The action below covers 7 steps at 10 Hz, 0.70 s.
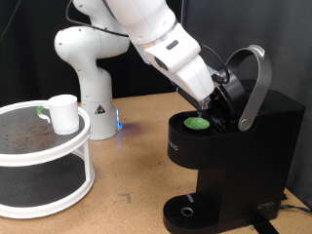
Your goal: Make a cup of coffee with the keurig machine
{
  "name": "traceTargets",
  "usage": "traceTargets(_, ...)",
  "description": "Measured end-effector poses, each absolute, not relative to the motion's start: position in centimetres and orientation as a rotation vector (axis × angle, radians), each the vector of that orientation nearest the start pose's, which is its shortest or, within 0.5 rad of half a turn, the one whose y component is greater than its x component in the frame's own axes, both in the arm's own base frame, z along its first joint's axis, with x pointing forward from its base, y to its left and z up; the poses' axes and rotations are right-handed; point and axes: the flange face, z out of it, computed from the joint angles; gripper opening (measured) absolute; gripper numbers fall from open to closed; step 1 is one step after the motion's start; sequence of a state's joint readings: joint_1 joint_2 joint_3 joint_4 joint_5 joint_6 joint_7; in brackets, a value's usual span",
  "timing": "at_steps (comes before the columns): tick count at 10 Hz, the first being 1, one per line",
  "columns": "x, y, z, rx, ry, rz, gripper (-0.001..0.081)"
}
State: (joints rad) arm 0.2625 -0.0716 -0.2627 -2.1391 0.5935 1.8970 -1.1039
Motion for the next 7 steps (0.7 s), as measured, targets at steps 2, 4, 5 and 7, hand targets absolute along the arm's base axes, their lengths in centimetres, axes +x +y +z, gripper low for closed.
traceTargets(2, 51.5, 3.8, 43.3, -2.348, -1.053, -0.254, 0.0807)
traceTargets(4, 51.8, 2.6, 45.0, -2.301, -0.999, -0.395, 0.0807)
traceTargets(5, 51.7, 1.7, 46.4, -2.271, -0.967, -0.442, 0.0807)
traceTargets(7, 51.4, 0.3, 49.3, -2.241, -0.956, -0.493, 0.0807)
